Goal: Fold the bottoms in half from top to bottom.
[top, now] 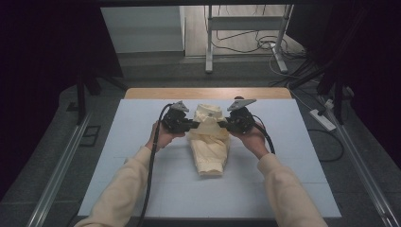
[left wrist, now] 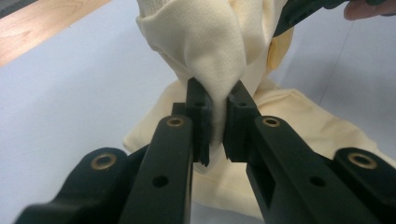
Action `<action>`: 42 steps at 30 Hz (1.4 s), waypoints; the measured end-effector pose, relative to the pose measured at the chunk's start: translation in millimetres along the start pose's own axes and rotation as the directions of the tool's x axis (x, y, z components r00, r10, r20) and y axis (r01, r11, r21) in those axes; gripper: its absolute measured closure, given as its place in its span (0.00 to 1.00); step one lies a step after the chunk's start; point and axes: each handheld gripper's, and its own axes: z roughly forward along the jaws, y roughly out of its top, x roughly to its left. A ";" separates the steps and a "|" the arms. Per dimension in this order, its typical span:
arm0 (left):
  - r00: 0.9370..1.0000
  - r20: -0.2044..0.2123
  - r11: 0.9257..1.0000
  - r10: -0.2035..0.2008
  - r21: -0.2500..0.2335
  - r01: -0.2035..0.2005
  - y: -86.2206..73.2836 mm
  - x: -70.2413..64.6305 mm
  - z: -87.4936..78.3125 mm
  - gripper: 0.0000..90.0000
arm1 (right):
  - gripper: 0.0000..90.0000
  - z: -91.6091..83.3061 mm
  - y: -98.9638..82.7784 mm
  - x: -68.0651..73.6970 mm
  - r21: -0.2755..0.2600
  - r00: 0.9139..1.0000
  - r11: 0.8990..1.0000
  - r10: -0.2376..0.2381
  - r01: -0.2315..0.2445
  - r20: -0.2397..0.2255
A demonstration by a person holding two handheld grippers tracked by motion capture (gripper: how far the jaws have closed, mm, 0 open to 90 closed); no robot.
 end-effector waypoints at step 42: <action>1.000 0.012 0.999 0.015 0.045 -0.016 -53.4 -30.8 19.0 0.88 | 0.82 3.3 -50.8 33.4 0.008 0.998 0.999 -0.047 0.048 -0.049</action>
